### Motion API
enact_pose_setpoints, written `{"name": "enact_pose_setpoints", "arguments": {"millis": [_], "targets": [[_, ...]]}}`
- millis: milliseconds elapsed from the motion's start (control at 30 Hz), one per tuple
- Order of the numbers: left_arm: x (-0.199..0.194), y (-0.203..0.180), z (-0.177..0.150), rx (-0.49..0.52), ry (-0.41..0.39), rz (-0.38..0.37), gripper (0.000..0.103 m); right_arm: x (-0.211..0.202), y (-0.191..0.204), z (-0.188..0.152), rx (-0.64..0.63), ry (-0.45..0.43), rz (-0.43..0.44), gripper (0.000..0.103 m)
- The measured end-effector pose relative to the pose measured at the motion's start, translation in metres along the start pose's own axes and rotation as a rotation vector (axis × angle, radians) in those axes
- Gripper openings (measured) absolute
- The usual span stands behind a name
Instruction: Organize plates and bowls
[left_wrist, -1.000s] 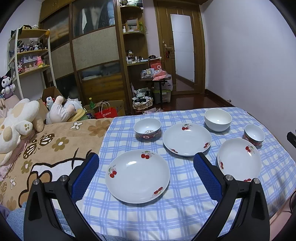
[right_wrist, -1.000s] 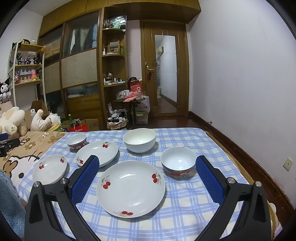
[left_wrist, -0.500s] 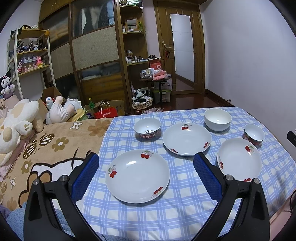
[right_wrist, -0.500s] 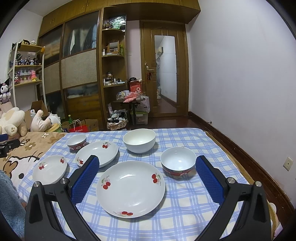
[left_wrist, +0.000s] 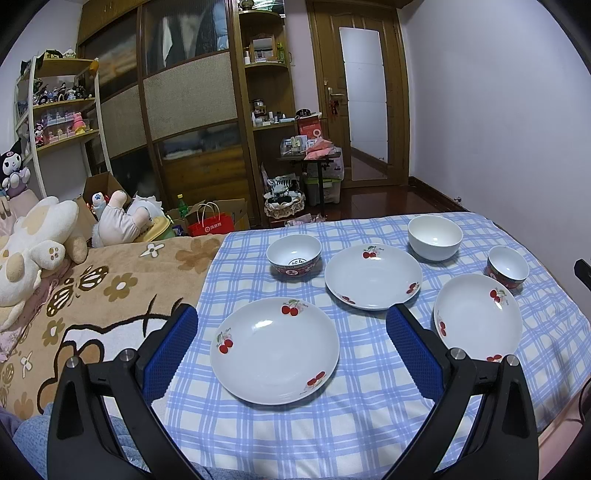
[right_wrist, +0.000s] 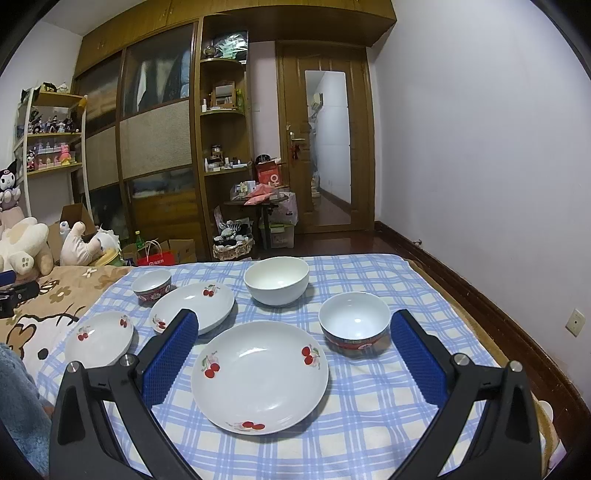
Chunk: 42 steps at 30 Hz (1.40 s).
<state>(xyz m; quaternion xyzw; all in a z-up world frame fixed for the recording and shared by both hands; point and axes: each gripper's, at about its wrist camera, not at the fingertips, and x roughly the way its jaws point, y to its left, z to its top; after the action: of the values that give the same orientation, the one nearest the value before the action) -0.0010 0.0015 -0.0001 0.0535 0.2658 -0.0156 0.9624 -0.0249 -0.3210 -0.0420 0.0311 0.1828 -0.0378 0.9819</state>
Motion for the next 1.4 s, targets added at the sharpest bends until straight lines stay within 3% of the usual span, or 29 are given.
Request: {"name": "enact_pose_setpoints", "arguments": {"millis": [1400], "targets": [[0.000,0.000,-0.001,-0.001,-0.001,-0.001,0.100,0.000,0.001,-0.001,0.003,-0.001,0.002,0.103]]}}
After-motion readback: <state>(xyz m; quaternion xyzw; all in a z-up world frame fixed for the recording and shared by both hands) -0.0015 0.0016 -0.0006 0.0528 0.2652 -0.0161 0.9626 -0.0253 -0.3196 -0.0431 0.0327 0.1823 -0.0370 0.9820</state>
